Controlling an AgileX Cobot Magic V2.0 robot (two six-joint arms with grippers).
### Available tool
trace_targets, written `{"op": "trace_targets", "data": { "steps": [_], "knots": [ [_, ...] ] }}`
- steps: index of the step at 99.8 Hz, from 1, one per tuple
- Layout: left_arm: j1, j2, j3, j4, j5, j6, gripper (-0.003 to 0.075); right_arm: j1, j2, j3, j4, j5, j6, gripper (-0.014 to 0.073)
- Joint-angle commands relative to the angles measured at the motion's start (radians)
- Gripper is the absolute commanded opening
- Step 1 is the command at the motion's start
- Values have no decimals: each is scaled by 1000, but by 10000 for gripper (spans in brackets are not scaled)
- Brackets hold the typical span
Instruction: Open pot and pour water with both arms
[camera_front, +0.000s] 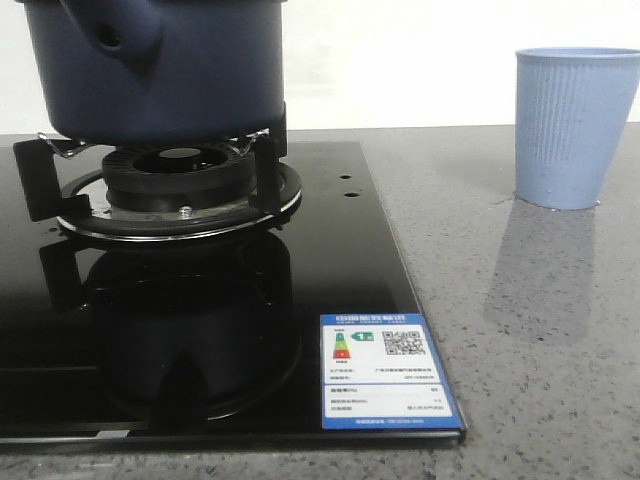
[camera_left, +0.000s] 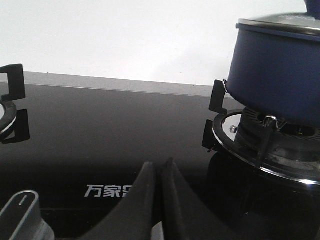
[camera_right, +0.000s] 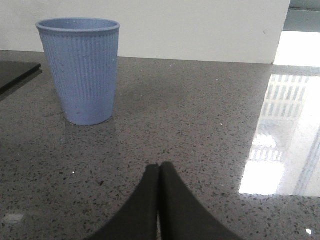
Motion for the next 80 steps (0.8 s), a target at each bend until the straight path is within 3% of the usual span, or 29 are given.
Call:
{"op": "trace_targets", "data": {
  "steps": [1,66,80],
  "knots": [
    [1,-24,15,-8,-75,-9,-16,0,-24,18,0,-73,-7,-61],
    [1,-24,15,-8,-85,-9,-16,0,-24,18,0,-107,-7,-61],
    [1,-24,13,-28,-122,-9,-16,0,-24,18,54,-138,-7,-61]
  ]
}}
